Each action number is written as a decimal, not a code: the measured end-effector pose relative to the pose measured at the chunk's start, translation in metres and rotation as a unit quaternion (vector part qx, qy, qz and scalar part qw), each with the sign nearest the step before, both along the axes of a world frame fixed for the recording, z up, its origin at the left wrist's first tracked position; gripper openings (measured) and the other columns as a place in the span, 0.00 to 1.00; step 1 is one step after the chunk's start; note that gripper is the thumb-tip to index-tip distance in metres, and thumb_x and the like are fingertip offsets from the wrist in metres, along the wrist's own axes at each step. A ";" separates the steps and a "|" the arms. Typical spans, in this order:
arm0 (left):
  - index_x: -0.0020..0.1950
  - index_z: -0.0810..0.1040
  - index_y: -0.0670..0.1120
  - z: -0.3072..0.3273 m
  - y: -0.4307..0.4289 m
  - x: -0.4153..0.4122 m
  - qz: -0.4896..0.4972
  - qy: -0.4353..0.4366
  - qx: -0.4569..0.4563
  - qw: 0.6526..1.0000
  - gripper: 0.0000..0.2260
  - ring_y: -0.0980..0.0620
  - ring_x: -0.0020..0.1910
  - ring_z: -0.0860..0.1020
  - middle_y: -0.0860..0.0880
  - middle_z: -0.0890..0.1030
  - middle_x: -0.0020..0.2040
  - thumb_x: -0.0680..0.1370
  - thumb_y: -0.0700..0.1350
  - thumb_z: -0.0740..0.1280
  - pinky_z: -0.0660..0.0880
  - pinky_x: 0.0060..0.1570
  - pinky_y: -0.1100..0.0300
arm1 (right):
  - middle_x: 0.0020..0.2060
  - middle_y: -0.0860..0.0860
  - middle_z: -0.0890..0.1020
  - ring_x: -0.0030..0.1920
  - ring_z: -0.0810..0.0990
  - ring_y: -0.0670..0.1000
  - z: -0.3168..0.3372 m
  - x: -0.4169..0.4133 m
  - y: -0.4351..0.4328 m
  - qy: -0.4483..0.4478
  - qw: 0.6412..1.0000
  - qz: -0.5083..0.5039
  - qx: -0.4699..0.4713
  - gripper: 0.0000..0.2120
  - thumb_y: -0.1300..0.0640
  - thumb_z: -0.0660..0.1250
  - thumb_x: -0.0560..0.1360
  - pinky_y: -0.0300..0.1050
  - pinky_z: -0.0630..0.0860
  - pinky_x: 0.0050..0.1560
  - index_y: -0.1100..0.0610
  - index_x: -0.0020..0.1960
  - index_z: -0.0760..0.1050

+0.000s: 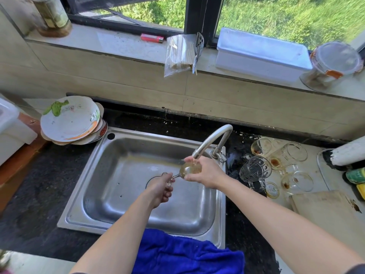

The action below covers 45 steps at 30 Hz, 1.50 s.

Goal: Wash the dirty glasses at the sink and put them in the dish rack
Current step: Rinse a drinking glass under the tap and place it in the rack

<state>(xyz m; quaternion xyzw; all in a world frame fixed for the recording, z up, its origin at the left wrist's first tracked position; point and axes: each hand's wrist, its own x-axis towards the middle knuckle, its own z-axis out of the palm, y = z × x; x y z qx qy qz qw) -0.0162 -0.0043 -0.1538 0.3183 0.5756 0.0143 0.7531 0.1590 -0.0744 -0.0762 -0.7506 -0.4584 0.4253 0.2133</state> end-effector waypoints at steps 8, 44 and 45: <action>0.49 0.68 0.44 0.064 0.008 0.023 -0.048 0.145 0.418 0.895 0.13 0.40 0.47 0.77 0.44 0.78 0.44 0.79 0.54 0.62 0.66 0.42 0.54 | 0.59 0.54 0.80 0.52 0.82 0.55 -0.009 -0.011 0.002 0.360 0.889 -0.277 -0.049 0.14 0.51 0.69 0.77 0.50 0.83 0.43 0.55 0.60 0.76; 0.46 0.78 0.36 0.023 0.040 0.066 0.162 -0.054 0.077 0.982 0.07 0.51 0.25 0.75 0.44 0.75 0.32 0.80 0.39 0.64 0.75 0.32 0.56 | 0.58 0.47 0.78 0.59 0.75 0.50 -0.011 -0.007 -0.028 -0.201 0.956 0.103 0.190 0.16 0.53 0.61 0.76 0.52 0.78 0.53 0.52 0.61 0.78; 0.44 0.77 0.37 0.023 0.044 0.062 0.161 -0.040 0.084 0.982 0.07 0.51 0.24 0.75 0.44 0.76 0.31 0.79 0.39 0.65 0.73 0.33 0.56 | 0.55 0.46 0.81 0.57 0.78 0.50 -0.012 -0.005 -0.032 -0.209 0.948 0.117 0.210 0.15 0.52 0.60 0.75 0.51 0.80 0.50 0.52 0.58 0.80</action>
